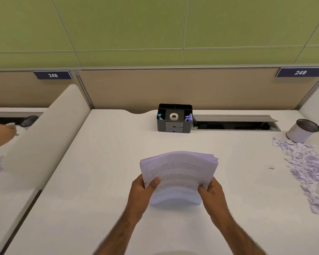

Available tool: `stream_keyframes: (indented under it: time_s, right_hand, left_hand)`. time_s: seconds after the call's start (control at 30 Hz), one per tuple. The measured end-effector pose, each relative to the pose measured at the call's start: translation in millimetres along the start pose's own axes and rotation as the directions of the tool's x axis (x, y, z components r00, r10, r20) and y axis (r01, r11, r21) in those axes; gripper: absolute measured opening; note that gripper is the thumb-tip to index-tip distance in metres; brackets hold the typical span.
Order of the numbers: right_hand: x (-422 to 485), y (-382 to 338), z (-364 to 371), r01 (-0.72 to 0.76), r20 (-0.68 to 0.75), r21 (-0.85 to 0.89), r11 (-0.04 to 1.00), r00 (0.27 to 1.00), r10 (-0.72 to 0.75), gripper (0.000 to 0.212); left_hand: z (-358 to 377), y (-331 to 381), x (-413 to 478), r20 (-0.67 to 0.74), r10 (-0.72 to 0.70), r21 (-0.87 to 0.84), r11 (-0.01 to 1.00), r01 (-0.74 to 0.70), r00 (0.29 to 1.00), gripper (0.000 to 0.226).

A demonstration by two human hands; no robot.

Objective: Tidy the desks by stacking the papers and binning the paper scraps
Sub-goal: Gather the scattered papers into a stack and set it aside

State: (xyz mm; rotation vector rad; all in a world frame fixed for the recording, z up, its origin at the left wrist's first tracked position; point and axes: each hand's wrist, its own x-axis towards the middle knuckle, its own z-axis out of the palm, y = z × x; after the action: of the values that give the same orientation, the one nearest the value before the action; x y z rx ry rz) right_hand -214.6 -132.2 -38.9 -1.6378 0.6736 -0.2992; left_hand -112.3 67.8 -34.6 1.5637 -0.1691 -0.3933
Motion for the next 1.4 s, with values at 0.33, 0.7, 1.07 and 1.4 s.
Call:
stream_keyframes:
  time_s: [0.33, 0.7, 1.07, 1.4]
  right_hand:
    - [24.2, -3.5, -12.7, -0.033, 0.047, -0.055, 0.998, 0.998, 0.036, 0.019]
    - [-3.1, -21.0, -11.7, -0.185, 0.227, 0.58, 0.793, 0.972, 0.061, 0.049]
    - [8.3, -33.7, -35.9, -0.154, 0.165, 0.35, 0.924, 0.981, 0.102, 0.031]
    - [18.4, -12.7, -36.7, -0.04, 0.015, 0.067, 0.997, 0.999, 0.039, 0.021]
  left_hand:
    - [2.7, 7.9, 32.9, 0.106, -0.165, 0.059, 0.985, 0.16, 0.98, 0.015]
    - [29.5, 42.5, 34.4, -0.019, -0.126, -0.621, 0.779, 0.087, 0.992, 0.04]
    - [-72.5, 72.0, 62.1, 0.14, -0.088, -0.229, 0.966, 0.119, 0.986, 0.04]
    - [-29.1, 12.1, 23.9, -0.027, -0.096, 0.022, 0.995, 0.096, 0.995, 0.023]
